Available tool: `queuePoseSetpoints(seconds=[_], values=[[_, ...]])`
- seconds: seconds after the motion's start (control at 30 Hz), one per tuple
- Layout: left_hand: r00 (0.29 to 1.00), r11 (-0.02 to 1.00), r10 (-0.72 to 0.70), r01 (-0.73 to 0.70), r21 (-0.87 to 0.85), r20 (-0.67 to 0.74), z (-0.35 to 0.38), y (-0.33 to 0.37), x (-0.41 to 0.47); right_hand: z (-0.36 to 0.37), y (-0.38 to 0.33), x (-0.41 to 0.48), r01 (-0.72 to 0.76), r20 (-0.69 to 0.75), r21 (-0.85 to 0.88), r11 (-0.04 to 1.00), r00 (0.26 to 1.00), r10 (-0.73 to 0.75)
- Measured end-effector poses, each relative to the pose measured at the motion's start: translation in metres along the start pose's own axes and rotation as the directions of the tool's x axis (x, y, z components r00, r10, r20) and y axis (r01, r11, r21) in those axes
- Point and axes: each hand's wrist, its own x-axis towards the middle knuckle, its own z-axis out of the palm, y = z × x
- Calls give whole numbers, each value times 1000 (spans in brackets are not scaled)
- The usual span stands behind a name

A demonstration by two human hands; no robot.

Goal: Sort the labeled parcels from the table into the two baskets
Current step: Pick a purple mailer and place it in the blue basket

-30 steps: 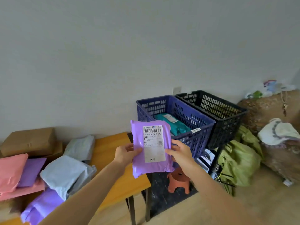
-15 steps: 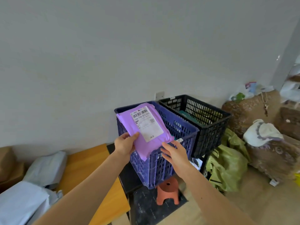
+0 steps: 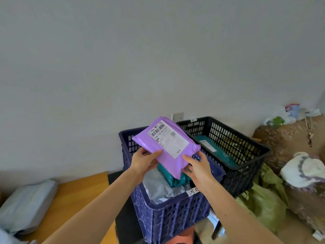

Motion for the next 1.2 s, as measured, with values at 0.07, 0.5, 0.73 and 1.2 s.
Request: queuePoseSetpoints(seconds=[0.07, 0.5, 0.73, 1.2], values=[[999, 1000, 2, -3, -6, -37, -1, 1, 12, -9, -4, 15, -13, 25, -21, 1000, 1000, 13], [967, 957, -57, 124, 264, -247, 9, -15, 73, -65, -22, 105, -129, 199, -374, 918, 956, 216], [910, 885, -102, 268, 382, -401, 33, -54, 78, -74, -11, 140, -159, 236, -556, 816, 911, 339], [774, 736, -348, 575, 357, -528, 45, -112, 69, -102, 21, 181, -123, 208, -828, 547, 838, 505]])
